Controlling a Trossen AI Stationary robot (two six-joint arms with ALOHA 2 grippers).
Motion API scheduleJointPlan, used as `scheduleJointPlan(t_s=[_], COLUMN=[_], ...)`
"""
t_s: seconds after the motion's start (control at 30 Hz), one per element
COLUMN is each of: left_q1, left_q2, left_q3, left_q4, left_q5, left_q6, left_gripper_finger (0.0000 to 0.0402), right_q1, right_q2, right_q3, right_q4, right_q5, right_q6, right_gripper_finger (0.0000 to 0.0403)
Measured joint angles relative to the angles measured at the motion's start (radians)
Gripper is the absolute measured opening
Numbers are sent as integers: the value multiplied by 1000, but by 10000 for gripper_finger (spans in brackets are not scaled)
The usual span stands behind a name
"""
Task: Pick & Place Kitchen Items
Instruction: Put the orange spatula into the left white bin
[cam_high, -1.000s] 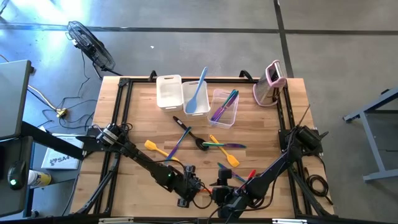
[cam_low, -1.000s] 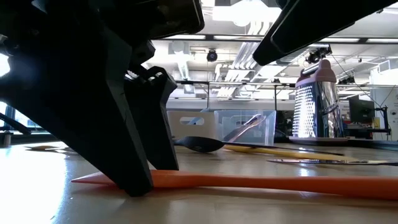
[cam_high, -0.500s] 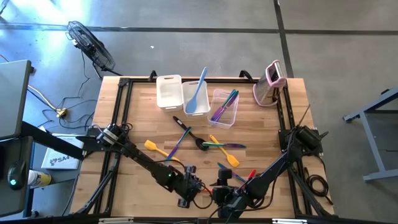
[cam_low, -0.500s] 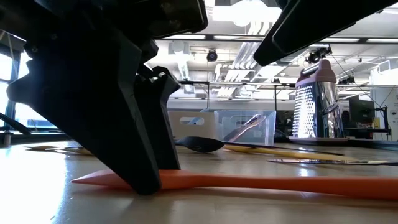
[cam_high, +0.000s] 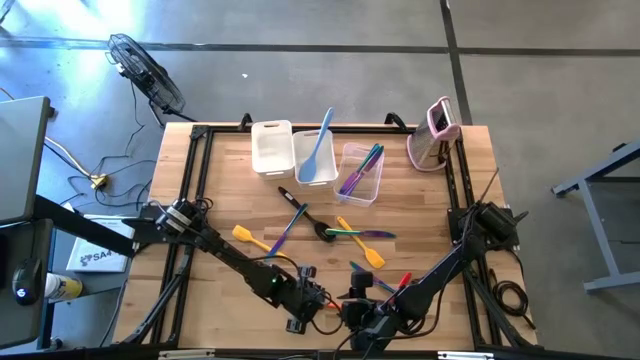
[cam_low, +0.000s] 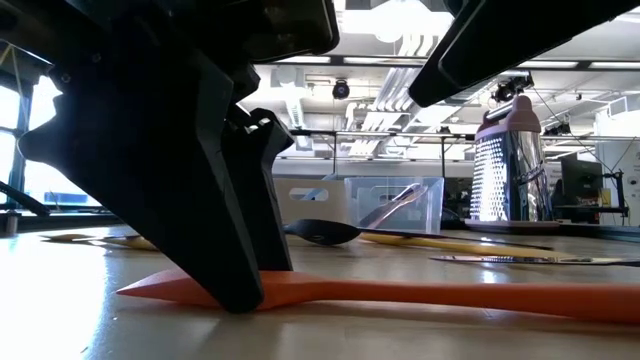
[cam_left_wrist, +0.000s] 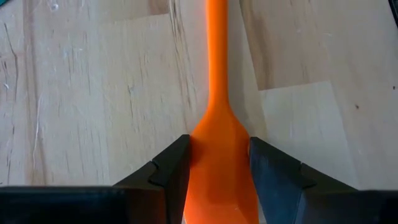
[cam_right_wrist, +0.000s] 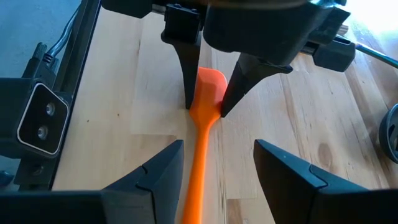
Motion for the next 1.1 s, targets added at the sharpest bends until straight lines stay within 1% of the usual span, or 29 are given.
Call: scheduleJointPlan(t_s=[0.23, 0.43, 0.53, 1.1], left_q1=[0, 1, 1, 2], left_q2=[0, 0, 0, 0], left_q3=[0, 1, 1, 1], left_q4=[0, 3, 3, 7], left_q5=[5, 26, 35, 53], left_q6=[0, -3, -3, -3], left_gripper_finger=[143, 100, 88, 84], right_q1=[0, 0, 0, 0], right_q2=[0, 0, 0, 0], right_q3=[0, 0, 0, 0], right_q4=[0, -1, -1, 0], right_q5=[0, 0, 0, 0], right_q6=[0, 0, 0, 0], right_gripper_finger=[188, 188, 188, 188])
